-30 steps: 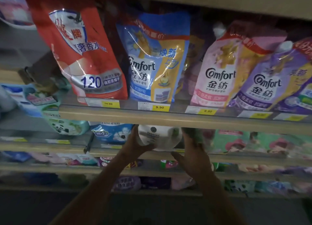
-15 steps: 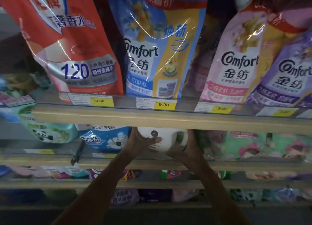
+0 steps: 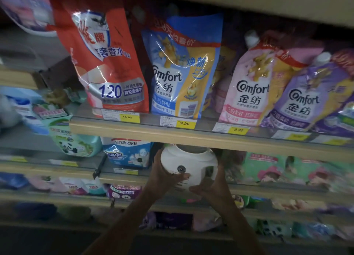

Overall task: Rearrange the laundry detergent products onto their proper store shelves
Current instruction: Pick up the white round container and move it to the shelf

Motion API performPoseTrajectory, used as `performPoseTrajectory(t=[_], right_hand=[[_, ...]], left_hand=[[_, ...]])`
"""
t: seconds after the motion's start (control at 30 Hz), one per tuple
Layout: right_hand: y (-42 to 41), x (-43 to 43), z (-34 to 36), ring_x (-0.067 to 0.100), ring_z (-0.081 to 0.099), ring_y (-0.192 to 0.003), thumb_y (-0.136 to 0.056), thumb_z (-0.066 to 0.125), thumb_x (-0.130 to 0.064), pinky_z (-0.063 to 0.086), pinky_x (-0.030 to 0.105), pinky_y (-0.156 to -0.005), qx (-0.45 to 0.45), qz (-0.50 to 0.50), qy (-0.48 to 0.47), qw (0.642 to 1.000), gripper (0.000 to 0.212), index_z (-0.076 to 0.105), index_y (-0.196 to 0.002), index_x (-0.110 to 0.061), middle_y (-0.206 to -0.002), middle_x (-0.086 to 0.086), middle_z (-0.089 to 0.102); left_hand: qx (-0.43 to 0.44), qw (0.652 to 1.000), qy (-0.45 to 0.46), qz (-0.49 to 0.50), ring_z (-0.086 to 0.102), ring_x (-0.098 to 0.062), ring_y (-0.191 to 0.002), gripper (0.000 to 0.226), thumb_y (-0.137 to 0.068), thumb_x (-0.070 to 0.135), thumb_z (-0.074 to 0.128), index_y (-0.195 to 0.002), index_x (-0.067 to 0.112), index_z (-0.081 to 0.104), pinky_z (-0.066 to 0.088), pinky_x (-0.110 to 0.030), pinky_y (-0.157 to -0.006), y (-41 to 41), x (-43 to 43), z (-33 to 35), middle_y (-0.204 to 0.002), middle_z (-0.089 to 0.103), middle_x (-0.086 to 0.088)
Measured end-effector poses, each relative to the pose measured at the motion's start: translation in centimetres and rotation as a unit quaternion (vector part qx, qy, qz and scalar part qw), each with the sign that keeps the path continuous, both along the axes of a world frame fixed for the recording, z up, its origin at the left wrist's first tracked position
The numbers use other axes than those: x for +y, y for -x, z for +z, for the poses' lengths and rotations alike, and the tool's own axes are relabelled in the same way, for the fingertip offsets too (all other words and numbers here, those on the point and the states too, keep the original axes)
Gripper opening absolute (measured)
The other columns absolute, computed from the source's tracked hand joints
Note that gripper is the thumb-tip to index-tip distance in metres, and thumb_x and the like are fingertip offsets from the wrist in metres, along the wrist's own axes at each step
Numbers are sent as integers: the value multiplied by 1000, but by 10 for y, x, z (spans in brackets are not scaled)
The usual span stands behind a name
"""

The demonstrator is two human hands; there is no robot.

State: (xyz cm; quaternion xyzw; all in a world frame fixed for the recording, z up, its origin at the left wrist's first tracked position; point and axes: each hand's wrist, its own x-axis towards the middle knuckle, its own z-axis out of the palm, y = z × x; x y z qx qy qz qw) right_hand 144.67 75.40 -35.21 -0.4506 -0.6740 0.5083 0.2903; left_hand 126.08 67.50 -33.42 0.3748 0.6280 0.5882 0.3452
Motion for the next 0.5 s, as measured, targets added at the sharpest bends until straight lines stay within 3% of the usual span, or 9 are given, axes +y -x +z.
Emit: performPoseTrajectory(t=[0.07,0.1,0.17,0.2,0.27,0.33,0.4,0.43,0.5], right_hand=[[-10,-19,7,20,51,-142,-56,102,0,52,60,-107,9,21,4,1000,136,20,-163,-18,-159,7,42],[-15,-29,12,9,53,-138,-57,101,0,54,53,-107,15,32,-1,999,136,19,-163,-17,-158,6,43],[-21,-48,25,-17,55,-123,-57,100,1,59,26,-96,32,55,-20,998,135,17,-163,-15,-154,1,45],[-23,-56,30,-23,55,-117,-58,99,5,58,15,-87,41,65,-25,997,134,18,-162,-13,-151,-2,45],[-24,-71,43,-22,57,-116,-57,97,11,54,7,-81,47,75,-40,995,131,18,-160,-12,-146,-11,43],[-22,-87,62,1,53,-133,-55,99,8,54,16,-96,43,77,-68,994,135,18,-161,-14,-145,-9,42],[-17,-105,84,20,41,-146,-55,102,1,50,41,-111,39,99,-80,991,138,18,-163,-18,-155,-2,37],[-13,-116,95,23,39,-148,-55,103,-3,48,49,-114,39,116,-91,988,138,18,-163,-21,-159,-1,35],[-3,-138,118,22,38,-149,-55,103,-9,48,52,-114,31,140,-100,985,140,17,-164,-27,-162,0,34]], left_hand=[[-19,1000,-9,-1,56,-36,-127,130,-37,54,97,-139,0,38,53,-55,-101,-12,-21,9,-136,54,-23],[-31,999,-12,0,56,-35,-128,135,-36,61,95,-141,0,36,53,-55,-102,-18,-33,12,-138,54,-22],[-40,999,-18,10,56,-32,-129,129,-38,51,98,-143,8,36,54,-55,-101,-25,-55,19,-138,54,-17],[-34,999,-17,17,57,-30,-129,120,-42,42,99,-142,15,37,55,-51,-101,-28,-66,22,-138,55,-13],[-17,999,-23,32,56,-26,-129,111,-51,25,101,-141,21,36,57,-39,-99,-31,-85,32,-136,56,-6],[-8,998,-43,54,56,-28,-130,113,-51,20,102,-143,15,35,57,-33,-97,-32,-108,49,-135,56,-6],[-1,996,-55,72,57,-29,-129,113,-51,28,99,-144,11,36,55,-46,-102,-32,-134,70,-138,56,-12],[0,995,-63,80,57,-29,-129,111,-52,30,96,-144,12,37,54,-51,-103,-31,-149,81,-138,56,-13],[-2,990,-86,108,58,-27,-128,105,-53,31,94,-142,17,40,54,-51,-102,-27,-180,99,-138,57,-11]])
